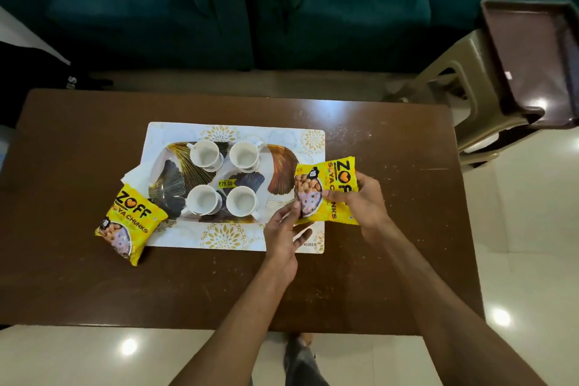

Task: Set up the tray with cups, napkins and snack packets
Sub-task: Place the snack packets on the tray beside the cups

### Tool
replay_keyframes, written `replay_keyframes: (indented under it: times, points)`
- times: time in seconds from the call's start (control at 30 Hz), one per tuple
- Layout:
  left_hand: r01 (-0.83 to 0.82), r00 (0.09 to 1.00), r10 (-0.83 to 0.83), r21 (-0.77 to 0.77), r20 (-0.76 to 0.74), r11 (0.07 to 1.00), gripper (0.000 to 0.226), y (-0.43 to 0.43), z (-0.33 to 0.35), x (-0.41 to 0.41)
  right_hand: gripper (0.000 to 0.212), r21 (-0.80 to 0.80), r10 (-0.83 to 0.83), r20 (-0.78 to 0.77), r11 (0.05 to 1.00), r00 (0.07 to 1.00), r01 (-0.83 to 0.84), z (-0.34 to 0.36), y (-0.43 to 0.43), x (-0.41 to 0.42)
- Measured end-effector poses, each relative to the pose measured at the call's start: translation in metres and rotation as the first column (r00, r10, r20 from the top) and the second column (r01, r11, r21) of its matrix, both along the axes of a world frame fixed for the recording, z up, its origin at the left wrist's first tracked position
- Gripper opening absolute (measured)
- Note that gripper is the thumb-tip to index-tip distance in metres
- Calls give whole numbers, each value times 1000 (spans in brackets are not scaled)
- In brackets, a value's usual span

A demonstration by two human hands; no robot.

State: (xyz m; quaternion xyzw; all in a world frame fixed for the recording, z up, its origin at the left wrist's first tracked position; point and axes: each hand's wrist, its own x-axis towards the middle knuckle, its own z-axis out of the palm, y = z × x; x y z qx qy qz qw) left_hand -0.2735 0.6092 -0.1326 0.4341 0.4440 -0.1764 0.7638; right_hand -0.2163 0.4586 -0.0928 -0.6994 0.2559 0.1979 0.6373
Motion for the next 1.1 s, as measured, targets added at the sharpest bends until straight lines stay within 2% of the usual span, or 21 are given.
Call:
replay_keyframes:
  times: [0.1, 0.37, 0.57, 0.8, 0.93, 1.1]
  points:
    - [-70, 997, 70, 8, -39, 998, 22, 2, -3, -4, 30, -25, -30, 9, 999, 1000, 30, -10, 15, 19]
    - [-118, 992, 118, -5, -43, 993, 25, 8, -12, -10, 27, -100, 59, -68, 993, 996, -65, -46, 53, 44]
    - [-143, 988, 144, 17, -59, 990, 18, 13, -13, -9, 26, -172, 36, -63, 984, 997, -46, -59, 66, 42]
    - [-102, 994, 102, 12, -27, 995, 17, 13, -8, -9, 22, -362, 88, -47, 927, 995, -100, -57, 73, 39]
    - [-90, 996, 90, 26, -23, 996, 15, 14, -7, -11, 31, -464, 156, -55, 871, 986, -164, -55, 70, 37]
    - [-75, 997, 76, 48, -20, 996, 18, 17, -5, -14, 59, -546, 206, -76, 810, 976, -214, -52, 68, 36]
